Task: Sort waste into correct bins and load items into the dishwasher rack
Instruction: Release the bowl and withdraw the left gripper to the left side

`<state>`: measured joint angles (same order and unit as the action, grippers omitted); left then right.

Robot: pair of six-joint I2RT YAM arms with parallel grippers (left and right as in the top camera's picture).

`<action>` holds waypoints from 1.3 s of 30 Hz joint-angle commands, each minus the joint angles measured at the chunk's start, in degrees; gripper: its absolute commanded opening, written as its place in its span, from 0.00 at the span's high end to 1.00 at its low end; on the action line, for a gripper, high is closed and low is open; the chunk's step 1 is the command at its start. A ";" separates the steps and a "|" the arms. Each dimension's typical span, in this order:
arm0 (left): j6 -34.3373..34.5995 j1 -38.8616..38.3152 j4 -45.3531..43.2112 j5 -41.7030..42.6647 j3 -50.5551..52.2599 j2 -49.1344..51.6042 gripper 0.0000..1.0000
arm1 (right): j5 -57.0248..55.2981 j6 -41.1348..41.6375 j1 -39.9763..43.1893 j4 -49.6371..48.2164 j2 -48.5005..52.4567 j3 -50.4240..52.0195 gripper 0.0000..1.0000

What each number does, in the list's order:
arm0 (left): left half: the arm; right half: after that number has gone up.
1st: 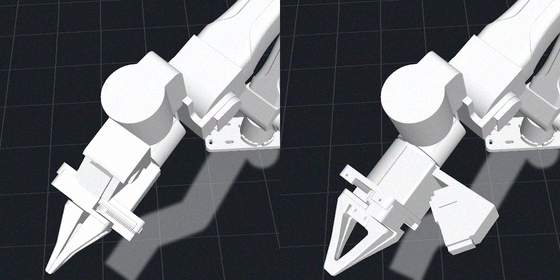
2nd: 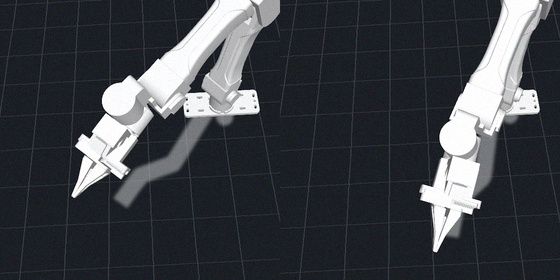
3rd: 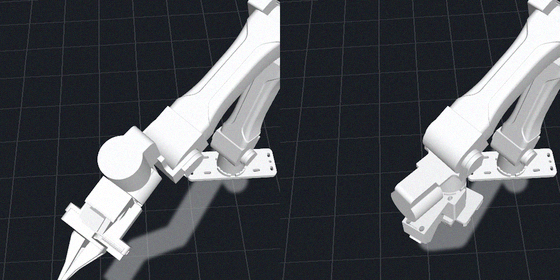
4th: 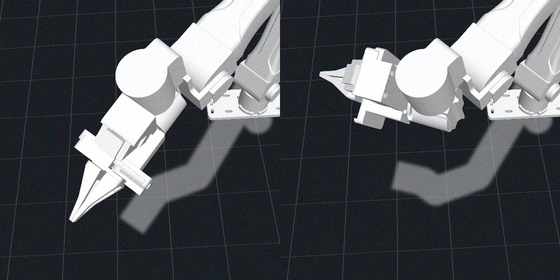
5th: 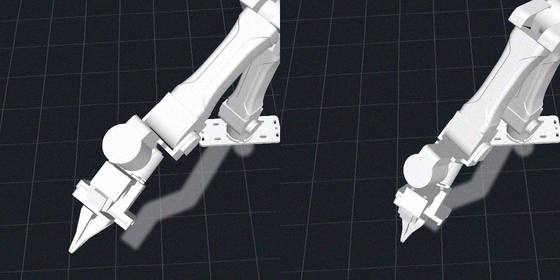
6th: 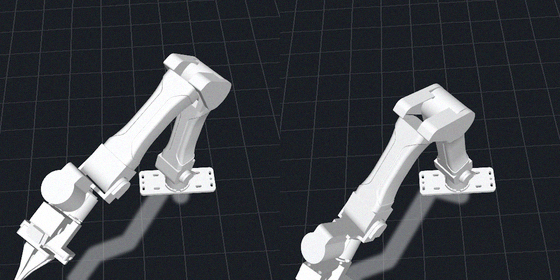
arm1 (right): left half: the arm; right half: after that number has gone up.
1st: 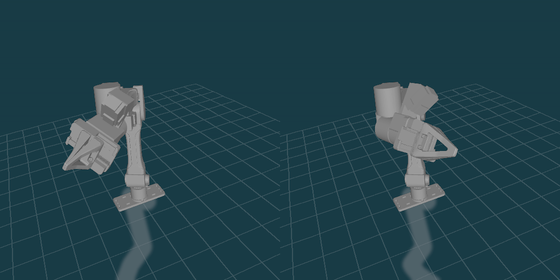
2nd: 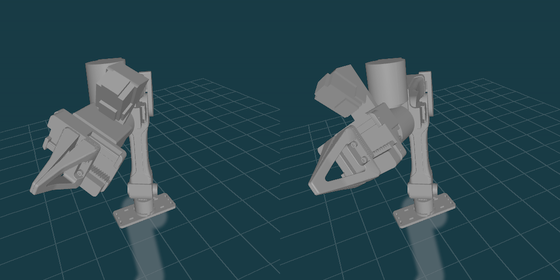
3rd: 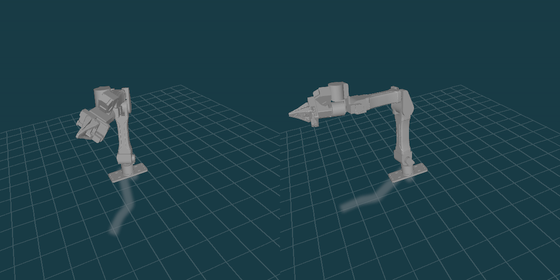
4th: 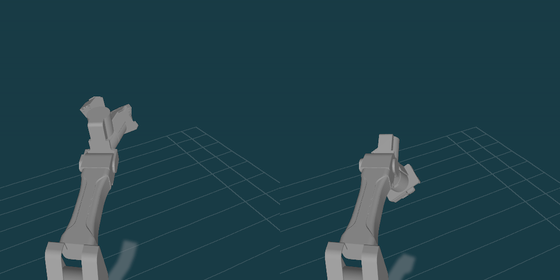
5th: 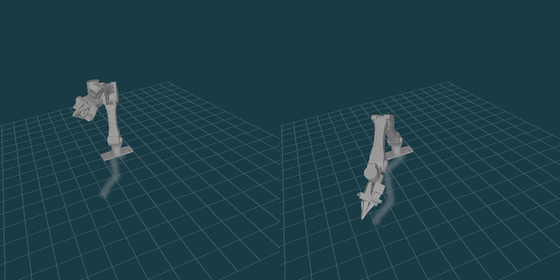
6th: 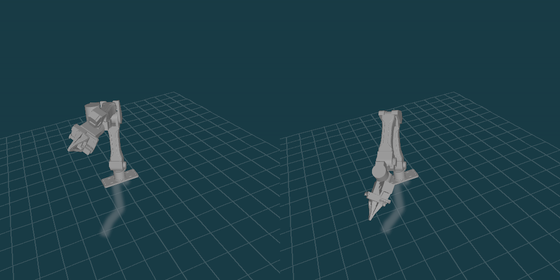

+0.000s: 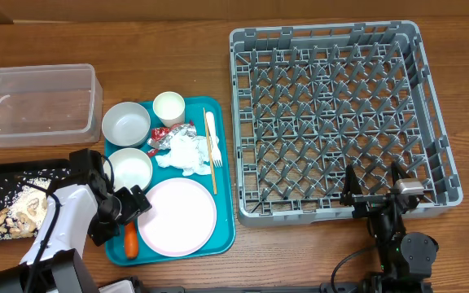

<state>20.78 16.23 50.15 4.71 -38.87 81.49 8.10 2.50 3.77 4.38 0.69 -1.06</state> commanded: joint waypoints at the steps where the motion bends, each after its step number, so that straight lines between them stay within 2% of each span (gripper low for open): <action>1: -1.55 0.24 0.42 0.20 -1.38 -0.24 0.03 | -0.50 -0.42 0.44 -0.22 -0.52 0.59 0.00; 10: -3.04 -0.59 3.61 1.42 -2.64 -3.45 0.04 | -0.50 -0.42 0.44 -0.22 -0.52 0.59 0.00; 16: -2.08 -5.79 4.61 4.59 -3.26 -7.76 0.07 | -0.50 -0.42 0.44 -0.22 -0.52 0.59 0.00; 24: -0.81 -12.31 13.44 5.90 -13.53 -17.27 0.02 | -0.50 -0.42 0.44 -0.22 -0.52 0.59 0.00; 29: 1.27 -12.11 16.90 6.21 -18.56 -19.98 0.00 | -0.50 -0.39 0.44 -0.22 -0.52 0.59 0.00; 34: 9.46 -9.05 17.84 -1.68 -21.73 -21.27 0.00 | -0.50 -0.42 0.44 -0.22 -0.52 0.59 0.00; 39: 13.14 -3.98 17.68 -2.34 -24.15 -21.42 0.00 | -0.50 -0.42 0.44 -0.22 -0.52 0.59 0.00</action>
<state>29.52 9.69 67.77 4.89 -60.40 61.12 8.10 2.52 3.77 4.36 0.69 -1.06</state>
